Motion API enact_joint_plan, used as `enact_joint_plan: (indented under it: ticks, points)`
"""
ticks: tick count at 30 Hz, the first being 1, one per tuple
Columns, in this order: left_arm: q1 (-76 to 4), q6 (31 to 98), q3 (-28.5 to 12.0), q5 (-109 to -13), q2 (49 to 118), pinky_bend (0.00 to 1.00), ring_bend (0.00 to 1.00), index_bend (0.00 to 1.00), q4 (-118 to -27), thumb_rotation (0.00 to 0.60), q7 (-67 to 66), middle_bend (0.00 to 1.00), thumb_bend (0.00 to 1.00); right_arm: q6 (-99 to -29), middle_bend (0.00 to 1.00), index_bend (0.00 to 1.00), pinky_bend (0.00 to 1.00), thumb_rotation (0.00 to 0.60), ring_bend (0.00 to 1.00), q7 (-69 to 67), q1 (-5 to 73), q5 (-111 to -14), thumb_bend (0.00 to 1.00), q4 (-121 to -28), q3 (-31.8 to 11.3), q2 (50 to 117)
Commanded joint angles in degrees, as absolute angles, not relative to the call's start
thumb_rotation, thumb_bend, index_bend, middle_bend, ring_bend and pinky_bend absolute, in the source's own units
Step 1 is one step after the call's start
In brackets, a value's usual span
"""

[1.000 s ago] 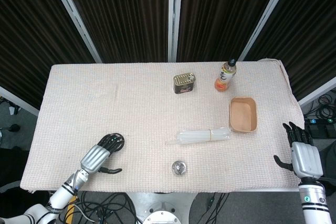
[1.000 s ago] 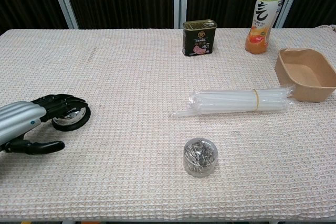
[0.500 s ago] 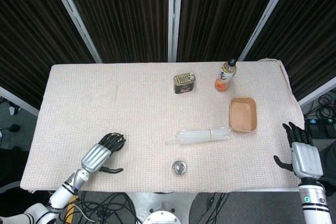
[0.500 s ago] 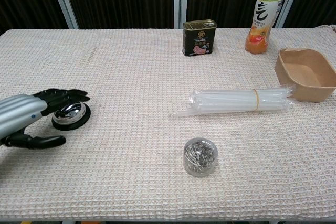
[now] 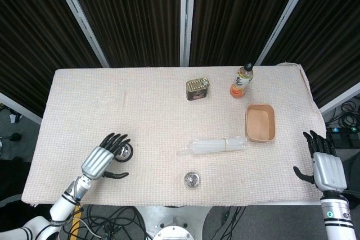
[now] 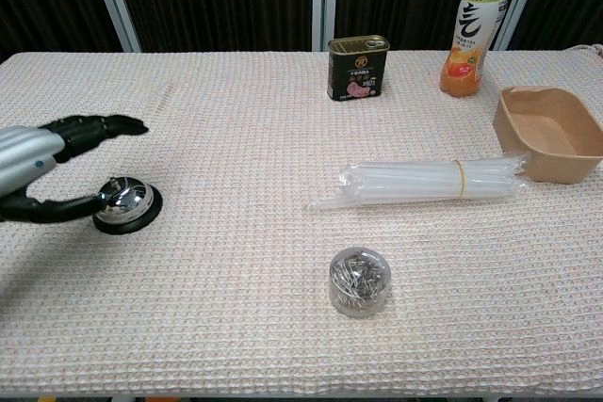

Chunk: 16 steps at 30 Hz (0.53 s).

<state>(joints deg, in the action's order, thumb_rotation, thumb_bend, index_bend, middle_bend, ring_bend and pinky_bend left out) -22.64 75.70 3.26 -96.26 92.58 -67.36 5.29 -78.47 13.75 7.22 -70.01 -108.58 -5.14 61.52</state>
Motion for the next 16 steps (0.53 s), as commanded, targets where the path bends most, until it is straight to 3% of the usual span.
enact_joint_plan:
  ticks: [1,10,16]
  points:
    - [-19.6,79.3,0.7,-91.9,87.0,0.00,0.00,0.00,-74.0,0.000,0.3,0.00,0.00,-78.6,0.00,0.00,0.00,0.600,0.00,13.5,7.1,-70.2,0.15,-108.7,-5.1,61.4]
    - [-9.7,85.7,0.5,-82.4,72.6,0.00,0.00,0.00,-85.5,0.000,-2.4,0.00,0.00,-79.1,0.00,0.00,0.00,0.600,0.00,12.7,6.9,-70.8,0.15,-108.8,-5.2,60.9]
    - [-7.3,88.0,0.4,-82.6,69.8,0.00,0.00,0.00,-85.7,0.000,-1.0,0.00,0.00,-79.2,0.00,0.00,0.00,0.600,0.00,13.6,6.8,-71.6,0.15,-109.0,-4.7,61.3]
